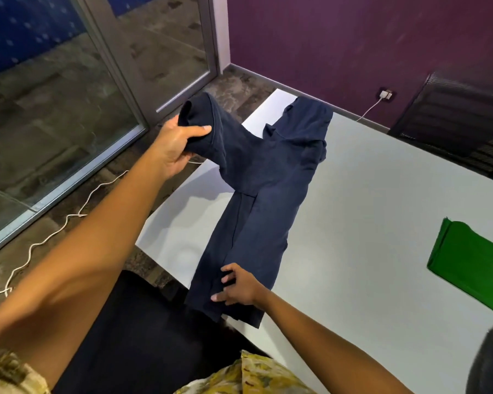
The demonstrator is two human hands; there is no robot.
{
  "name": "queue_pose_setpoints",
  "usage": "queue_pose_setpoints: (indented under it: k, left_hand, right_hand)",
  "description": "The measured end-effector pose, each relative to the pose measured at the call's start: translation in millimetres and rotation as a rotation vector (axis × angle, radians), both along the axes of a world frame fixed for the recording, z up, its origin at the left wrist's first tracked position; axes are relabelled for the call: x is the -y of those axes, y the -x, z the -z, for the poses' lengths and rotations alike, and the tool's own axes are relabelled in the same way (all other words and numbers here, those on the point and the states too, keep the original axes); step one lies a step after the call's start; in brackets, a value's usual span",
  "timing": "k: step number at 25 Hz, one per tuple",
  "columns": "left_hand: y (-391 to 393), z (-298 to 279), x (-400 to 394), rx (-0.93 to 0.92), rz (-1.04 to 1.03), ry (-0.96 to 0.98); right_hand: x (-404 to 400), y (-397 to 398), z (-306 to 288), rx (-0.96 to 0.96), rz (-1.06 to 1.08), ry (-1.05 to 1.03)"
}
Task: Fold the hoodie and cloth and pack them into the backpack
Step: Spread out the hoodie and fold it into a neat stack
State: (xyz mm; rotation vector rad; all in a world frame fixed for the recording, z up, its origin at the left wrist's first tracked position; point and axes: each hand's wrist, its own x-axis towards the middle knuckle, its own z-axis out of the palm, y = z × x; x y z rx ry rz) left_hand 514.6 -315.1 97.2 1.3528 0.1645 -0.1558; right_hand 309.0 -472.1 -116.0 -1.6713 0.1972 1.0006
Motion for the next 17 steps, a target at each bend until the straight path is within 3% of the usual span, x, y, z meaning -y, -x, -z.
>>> queue_pose_setpoints:
  k: [4, 6, 7, 9, 10, 12, 14, 17]
  left_hand:
    - [10.4, 25.4, 0.6, -0.205, -0.169, -0.150]
    - [22.6, 31.6, 9.4, -0.088, -0.230, -0.290]
    - [34.2, 34.6, 17.0, 0.089, -0.163, -0.401]
    - [74.8, 45.1, 36.4, 0.478, 0.272, -0.626]
    - [98.0, 59.7, 43.5, 0.552, 0.558, -0.710]
    - [140.8, 101.3, 46.6, 0.487, 1.023, -0.945]
    - [175.7, 143.5, 39.9, 0.399, 1.240, -1.186]
    - [206.0, 180.0, 23.4, 0.268, 1.224, -1.339]
  right_hand:
    - [36.9, -12.0, -9.5, -0.089, 0.352, -0.134]
    - [56.4, -19.2, -10.0, -0.118, 0.566, -0.162]
    - [66.6, -23.7, -9.4, -0.152, 0.660, -0.196]
    - [85.2, -29.7, -11.2, -0.253, 0.801, -0.287]
    - [92.4, -31.7, -10.9, -0.301, 0.836, -0.317]
    - [101.0, -33.5, -6.2, -0.351, 0.838, -0.331]
    - [102.5, -31.8, 2.7, -0.353, 0.802, -0.318]
    - [98.7, -27.5, 8.0, -0.284, 0.699, -0.207]
